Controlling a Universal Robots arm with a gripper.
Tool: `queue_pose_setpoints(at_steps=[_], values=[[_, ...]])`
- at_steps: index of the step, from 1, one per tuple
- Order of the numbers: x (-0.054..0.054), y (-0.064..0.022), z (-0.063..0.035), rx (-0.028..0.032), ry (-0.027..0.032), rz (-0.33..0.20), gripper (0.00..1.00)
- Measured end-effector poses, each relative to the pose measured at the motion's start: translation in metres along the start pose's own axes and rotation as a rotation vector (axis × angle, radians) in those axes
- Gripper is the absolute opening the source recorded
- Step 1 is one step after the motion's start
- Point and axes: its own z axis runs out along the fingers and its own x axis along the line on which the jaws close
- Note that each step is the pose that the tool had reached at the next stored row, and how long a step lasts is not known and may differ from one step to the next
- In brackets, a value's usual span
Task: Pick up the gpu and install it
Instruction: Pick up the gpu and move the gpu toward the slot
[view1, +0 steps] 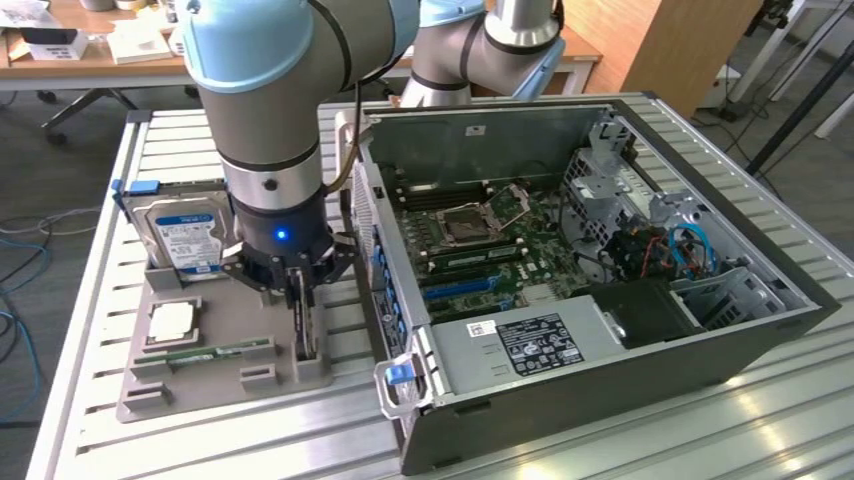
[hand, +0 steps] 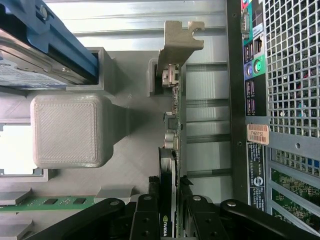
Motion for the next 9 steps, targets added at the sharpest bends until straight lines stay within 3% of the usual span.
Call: queue_pose_setpoints(at_steps=[4, 9], values=[[0.000, 0.0001, -0.0028, -0.0001, -0.0001, 0.000, 0.26], [0.000, 0.0008, -0.0193, -0.0001, 0.0000, 0.000, 0.26]])
